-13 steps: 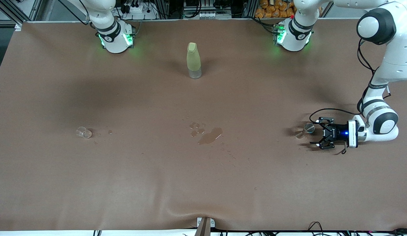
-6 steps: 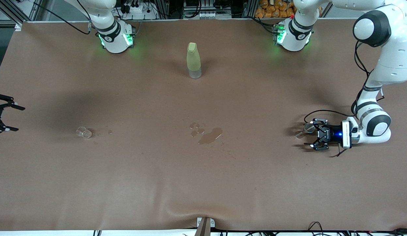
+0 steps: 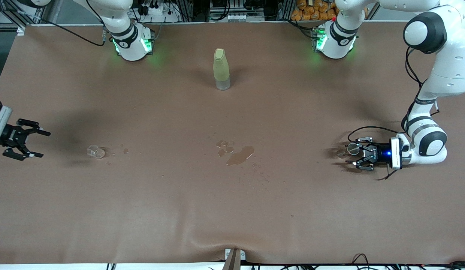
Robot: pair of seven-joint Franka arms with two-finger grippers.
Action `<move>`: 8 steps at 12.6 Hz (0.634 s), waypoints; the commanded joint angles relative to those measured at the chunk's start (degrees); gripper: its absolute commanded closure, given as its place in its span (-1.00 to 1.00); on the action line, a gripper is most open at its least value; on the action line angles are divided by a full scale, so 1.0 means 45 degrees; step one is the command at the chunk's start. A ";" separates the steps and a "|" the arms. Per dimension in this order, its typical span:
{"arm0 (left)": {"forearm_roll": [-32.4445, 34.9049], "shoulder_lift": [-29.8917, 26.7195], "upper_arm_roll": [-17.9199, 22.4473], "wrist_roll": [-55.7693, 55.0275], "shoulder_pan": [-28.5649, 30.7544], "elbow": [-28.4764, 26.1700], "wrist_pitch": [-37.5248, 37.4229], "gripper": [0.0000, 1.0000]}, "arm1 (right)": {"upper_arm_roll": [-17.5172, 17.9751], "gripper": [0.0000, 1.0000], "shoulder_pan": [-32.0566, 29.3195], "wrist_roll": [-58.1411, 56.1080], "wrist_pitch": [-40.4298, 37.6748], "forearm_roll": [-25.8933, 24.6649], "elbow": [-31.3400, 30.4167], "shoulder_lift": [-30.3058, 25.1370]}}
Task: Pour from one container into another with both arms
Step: 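Reach the right gripper toward the glass beaker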
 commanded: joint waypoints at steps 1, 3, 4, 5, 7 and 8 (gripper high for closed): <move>-0.0135 0.0103 0.0032 0.0290 0.0004 0.0039 -0.0084 0.03 | -0.0153 -1.00 -0.0149 -0.1300 -0.0529 0.1286 -0.0008 0.0781; -0.0116 0.0083 0.0051 0.0290 0.0062 -0.0001 -0.0084 0.30 | -0.0153 -1.00 -0.0382 -0.1986 -0.0957 0.1893 -0.0008 0.1387; -0.0116 0.0083 0.0051 0.0309 0.0082 -0.0001 -0.0084 0.39 | -0.0153 -1.00 -0.0442 -0.2317 -0.1173 0.2070 -0.0027 0.1583; -0.0116 0.0083 0.0051 0.0271 0.0101 -0.0001 -0.0084 0.54 | -0.0153 -1.00 -0.0520 -0.2630 -0.1426 0.2284 -0.0027 0.1778; -0.0135 0.0064 0.0051 0.0076 0.0063 0.0077 -0.0084 1.00 | -0.0153 -1.00 -0.0656 -0.3177 -0.1915 0.2597 -0.0027 0.2149; -0.0135 0.0006 0.0051 -0.0137 0.0024 0.0116 -0.0084 1.00 | -0.0153 -1.00 -0.0676 -0.3489 -0.2110 0.2715 -0.0027 0.2325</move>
